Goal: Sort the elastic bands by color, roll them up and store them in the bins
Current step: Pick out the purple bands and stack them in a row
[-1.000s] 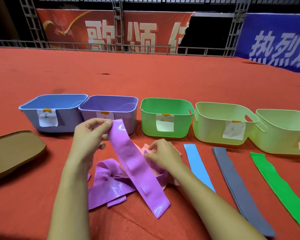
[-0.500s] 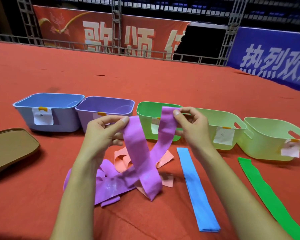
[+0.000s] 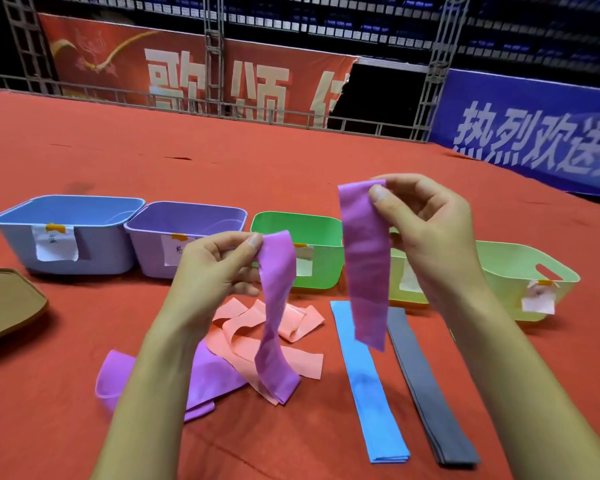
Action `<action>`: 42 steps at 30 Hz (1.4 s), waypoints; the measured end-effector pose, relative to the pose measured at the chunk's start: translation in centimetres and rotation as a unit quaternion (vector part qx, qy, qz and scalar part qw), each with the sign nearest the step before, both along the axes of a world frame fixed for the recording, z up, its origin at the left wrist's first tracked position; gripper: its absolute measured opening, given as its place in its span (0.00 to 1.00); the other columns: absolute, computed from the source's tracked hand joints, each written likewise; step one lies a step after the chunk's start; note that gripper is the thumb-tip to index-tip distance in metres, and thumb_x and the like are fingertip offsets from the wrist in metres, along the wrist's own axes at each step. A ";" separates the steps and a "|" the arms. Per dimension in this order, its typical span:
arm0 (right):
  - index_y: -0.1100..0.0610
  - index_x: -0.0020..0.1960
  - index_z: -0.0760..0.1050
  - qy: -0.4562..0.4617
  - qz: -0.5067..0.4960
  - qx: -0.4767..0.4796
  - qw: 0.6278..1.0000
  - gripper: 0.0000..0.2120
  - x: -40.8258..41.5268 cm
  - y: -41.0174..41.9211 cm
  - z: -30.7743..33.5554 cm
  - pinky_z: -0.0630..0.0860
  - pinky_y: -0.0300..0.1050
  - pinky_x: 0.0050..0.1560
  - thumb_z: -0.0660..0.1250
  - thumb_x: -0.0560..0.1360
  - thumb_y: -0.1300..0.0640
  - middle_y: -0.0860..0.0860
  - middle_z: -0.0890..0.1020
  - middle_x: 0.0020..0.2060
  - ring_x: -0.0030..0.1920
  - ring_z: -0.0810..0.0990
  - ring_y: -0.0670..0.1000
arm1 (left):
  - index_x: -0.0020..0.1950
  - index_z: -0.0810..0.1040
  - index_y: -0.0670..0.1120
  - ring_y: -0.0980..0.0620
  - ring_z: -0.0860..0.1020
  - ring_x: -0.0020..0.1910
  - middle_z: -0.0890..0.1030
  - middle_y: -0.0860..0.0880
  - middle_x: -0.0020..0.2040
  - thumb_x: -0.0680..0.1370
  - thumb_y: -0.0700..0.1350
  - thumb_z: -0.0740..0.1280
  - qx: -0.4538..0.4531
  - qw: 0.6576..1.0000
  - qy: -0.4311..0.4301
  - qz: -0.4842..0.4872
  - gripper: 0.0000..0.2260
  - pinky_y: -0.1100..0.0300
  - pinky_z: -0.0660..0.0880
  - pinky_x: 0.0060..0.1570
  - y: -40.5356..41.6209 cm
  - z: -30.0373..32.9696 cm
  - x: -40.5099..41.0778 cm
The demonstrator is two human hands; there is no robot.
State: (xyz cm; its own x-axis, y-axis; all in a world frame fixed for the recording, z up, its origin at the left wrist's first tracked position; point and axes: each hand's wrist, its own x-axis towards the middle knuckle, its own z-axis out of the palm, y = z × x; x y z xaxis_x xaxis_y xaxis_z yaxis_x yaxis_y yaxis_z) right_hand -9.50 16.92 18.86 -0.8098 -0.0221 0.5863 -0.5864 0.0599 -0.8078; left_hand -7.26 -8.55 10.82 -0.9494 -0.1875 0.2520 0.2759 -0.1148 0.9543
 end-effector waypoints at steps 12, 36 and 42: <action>0.57 0.55 0.83 -0.030 0.061 0.008 0.998 0.03 2.3 -3.5 -5.7 0.85 0.65 0.50 0.72 0.82 0.60 0.53 0.89 0.46 0.46 0.87 0.52 | 0.60 0.85 0.41 0.49 0.86 0.38 0.88 0.46 0.46 0.85 0.44 0.66 -0.036 0.996 0.018 -0.084 0.11 0.60 0.80 0.31 2.4 2.0 2.1; 0.52 0.53 0.81 0.024 -0.032 0.057 0.998 0.04 2.6 -4.6 -6.3 0.83 0.58 0.47 0.74 0.80 0.59 0.49 0.87 0.45 0.45 0.87 0.52 | 0.58 0.87 0.43 0.45 0.89 0.43 0.90 0.45 0.49 0.87 0.41 0.62 -0.080 0.993 0.035 -0.078 0.13 0.58 0.81 0.32 3.1 2.9 3.2; 0.48 0.56 0.77 0.022 -0.091 0.093 0.991 0.11 2.5 -4.9 -6.4 0.82 0.48 0.42 0.77 0.78 0.51 0.47 0.86 0.36 0.39 0.86 0.46 | 0.51 0.87 0.43 0.56 0.82 0.28 0.89 0.47 0.39 0.81 0.41 0.74 -0.125 0.988 0.085 0.018 0.03 0.55 0.81 0.33 3.8 2.5 2.9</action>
